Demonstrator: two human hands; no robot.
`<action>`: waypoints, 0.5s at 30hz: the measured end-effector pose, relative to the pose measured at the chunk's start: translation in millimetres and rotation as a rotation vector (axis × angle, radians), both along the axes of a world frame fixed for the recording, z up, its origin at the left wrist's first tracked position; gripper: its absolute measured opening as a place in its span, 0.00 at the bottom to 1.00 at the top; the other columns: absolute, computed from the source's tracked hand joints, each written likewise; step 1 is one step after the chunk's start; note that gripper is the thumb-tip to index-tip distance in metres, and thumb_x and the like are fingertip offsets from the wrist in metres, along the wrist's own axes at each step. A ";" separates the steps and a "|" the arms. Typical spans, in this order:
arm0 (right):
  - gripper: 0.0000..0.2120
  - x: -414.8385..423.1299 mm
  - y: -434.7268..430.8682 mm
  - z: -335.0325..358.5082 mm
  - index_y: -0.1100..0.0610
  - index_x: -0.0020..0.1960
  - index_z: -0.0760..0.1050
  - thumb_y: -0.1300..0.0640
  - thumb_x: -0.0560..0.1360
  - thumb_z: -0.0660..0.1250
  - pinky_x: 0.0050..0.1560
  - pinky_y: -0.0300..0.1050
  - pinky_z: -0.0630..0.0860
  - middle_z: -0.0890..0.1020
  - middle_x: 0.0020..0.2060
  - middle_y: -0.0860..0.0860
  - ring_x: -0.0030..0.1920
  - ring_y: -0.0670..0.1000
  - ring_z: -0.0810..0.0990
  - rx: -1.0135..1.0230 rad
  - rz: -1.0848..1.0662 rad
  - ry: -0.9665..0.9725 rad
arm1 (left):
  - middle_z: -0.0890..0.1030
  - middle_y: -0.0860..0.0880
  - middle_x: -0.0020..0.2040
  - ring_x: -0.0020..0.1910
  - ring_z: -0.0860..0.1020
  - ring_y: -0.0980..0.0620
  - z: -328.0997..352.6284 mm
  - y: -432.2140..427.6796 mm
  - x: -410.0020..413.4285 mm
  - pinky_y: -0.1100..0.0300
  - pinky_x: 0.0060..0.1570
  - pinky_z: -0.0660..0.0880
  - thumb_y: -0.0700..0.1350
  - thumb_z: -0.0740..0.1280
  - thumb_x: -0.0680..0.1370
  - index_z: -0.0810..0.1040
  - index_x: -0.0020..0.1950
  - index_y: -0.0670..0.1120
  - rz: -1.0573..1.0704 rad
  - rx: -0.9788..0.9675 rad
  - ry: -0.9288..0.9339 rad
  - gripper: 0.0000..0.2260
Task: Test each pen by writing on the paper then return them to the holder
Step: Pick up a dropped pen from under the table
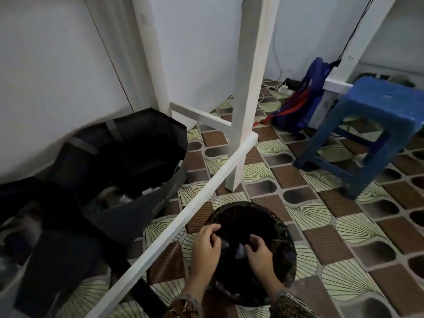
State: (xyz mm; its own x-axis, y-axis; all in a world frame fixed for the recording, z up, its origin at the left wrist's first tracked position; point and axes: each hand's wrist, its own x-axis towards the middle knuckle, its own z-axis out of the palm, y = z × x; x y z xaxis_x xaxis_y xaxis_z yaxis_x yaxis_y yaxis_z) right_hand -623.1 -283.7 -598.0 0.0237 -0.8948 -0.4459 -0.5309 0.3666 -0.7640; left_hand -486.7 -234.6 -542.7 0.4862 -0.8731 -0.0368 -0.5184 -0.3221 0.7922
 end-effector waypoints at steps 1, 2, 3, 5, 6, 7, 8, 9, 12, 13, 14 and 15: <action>0.17 1.0 -0.9 2.2 0.61 0.65 0.71 0.62 0.76 0.64 0.60 0.43 0.68 0.78 0.60 0.57 0.62 0.56 0.75 0.000 0.007 0.001 | 0.74 0.59 0.49 0.47 0.70 0.69 1.7 -0.4 1.4 0.83 0.47 0.62 0.36 0.62 0.76 0.78 0.55 0.48 0.006 0.005 0.004 0.11; 0.17 2.8 -1.9 7.9 0.61 0.64 0.72 0.62 0.76 0.64 0.60 0.43 0.69 0.78 0.59 0.57 0.61 0.56 0.75 -0.010 0.015 -0.004 | 0.74 0.59 0.49 0.47 0.71 0.69 6.0 -0.5 2.9 0.83 0.47 0.63 0.37 0.62 0.77 0.77 0.55 0.48 0.011 0.008 0.011 0.11; 0.16 5.7 -3.6 16.0 0.60 0.63 0.73 0.62 0.75 0.64 0.60 0.43 0.69 0.79 0.59 0.57 0.61 0.55 0.75 -0.034 0.023 -0.013 | 0.74 0.58 0.50 0.48 0.71 0.67 13.3 -0.6 4.7 0.83 0.46 0.63 0.37 0.62 0.77 0.77 0.55 0.48 0.019 0.005 0.019 0.11; 0.15 13.1 -7.8 42.2 0.60 0.62 0.74 0.63 0.75 0.65 0.59 0.40 0.69 0.79 0.58 0.55 0.60 0.53 0.76 -0.098 0.041 -0.029 | 0.75 0.58 0.50 0.49 0.73 0.65 35.4 -1.0 9.2 0.81 0.46 0.64 0.38 0.61 0.77 0.77 0.55 0.49 0.032 -0.008 0.042 0.11; 0.14 17.7 -10.3 59.6 0.60 0.61 0.74 0.63 0.75 0.65 0.59 0.39 0.69 0.80 0.57 0.54 0.59 0.52 0.76 -0.136 0.053 -0.042 | 0.76 0.59 0.50 0.50 0.73 0.64 50.4 -1.0 11.2 0.80 0.46 0.65 0.38 0.61 0.77 0.77 0.55 0.49 0.043 -0.018 0.056 0.11; 0.14 22.8 -12.9 79.2 0.60 0.60 0.75 0.63 0.75 0.65 0.58 0.38 0.69 0.80 0.56 0.53 0.58 0.50 0.77 -0.175 0.069 -0.062 | 0.76 0.59 0.50 0.50 0.73 0.63 68.1 -1.1 12.9 0.79 0.47 0.66 0.38 0.61 0.77 0.77 0.55 0.50 0.057 -0.033 0.068 0.11; 0.13 28.6 -15.0 101.5 0.59 0.60 0.75 0.63 0.75 0.65 0.57 0.37 0.69 0.80 0.54 0.52 0.56 0.48 0.76 -0.203 0.083 -0.085 | 0.76 0.59 0.50 0.50 0.74 0.63 87.3 -1.2 14.6 0.77 0.48 0.67 0.38 0.61 0.77 0.77 0.54 0.50 0.073 -0.056 0.075 0.11; 0.12 34.7 -16.7 125.3 0.59 0.59 0.75 0.63 0.75 0.65 0.56 0.36 0.69 0.80 0.53 0.51 0.55 0.47 0.76 -0.230 0.097 -0.116 | 0.76 0.59 0.50 0.50 0.74 0.64 108.1 -1.1 16.4 0.75 0.48 0.68 0.38 0.61 0.77 0.77 0.54 0.50 0.087 -0.083 0.073 0.11; 0.10 54.0 -18.0 199.2 0.57 0.57 0.76 0.62 0.75 0.65 0.54 0.36 0.71 0.81 0.51 0.48 0.52 0.45 0.78 -0.299 0.129 -0.219 | 0.77 0.57 0.49 0.47 0.74 0.66 171.7 1.2 23.3 0.77 0.45 0.68 0.37 0.61 0.77 0.77 0.54 0.48 0.120 -0.153 0.057 0.11; 0.10 60.3 -17.7 221.7 0.56 0.55 0.76 0.63 0.75 0.65 0.55 0.38 0.72 0.81 0.50 0.48 0.52 0.45 0.78 -0.324 0.136 -0.258 | 0.77 0.56 0.50 0.48 0.75 0.64 192.3 2.7 26.0 0.76 0.46 0.69 0.37 0.61 0.77 0.77 0.54 0.47 0.132 -0.177 0.054 0.10; 0.09 66.0 -16.8 243.6 0.55 0.55 0.76 0.63 0.75 0.65 0.56 0.40 0.73 0.82 0.50 0.48 0.53 0.46 0.79 -0.339 0.147 -0.290 | 0.78 0.56 0.50 0.49 0.75 0.62 212.3 5.0 28.9 0.74 0.47 0.70 0.37 0.61 0.76 0.78 0.54 0.47 0.149 -0.207 0.046 0.10; 0.09 71.7 -15.6 266.3 0.54 0.55 0.76 0.62 0.75 0.65 0.57 0.41 0.74 0.82 0.50 0.48 0.53 0.46 0.79 -0.349 0.164 -0.315 | 0.78 0.56 0.50 0.50 0.76 0.60 232.3 7.7 32.1 0.69 0.49 0.71 0.37 0.62 0.76 0.78 0.54 0.47 0.168 -0.237 0.033 0.10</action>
State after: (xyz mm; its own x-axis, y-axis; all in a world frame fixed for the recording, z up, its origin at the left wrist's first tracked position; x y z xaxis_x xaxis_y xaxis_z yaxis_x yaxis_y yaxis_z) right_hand -551.4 -299.3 -331.7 0.2620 -0.9626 -0.0689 -0.2840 -0.0087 -0.9588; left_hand -454.7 -227.0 -310.4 0.6264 -0.7668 0.1401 -0.4459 -0.2050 0.8713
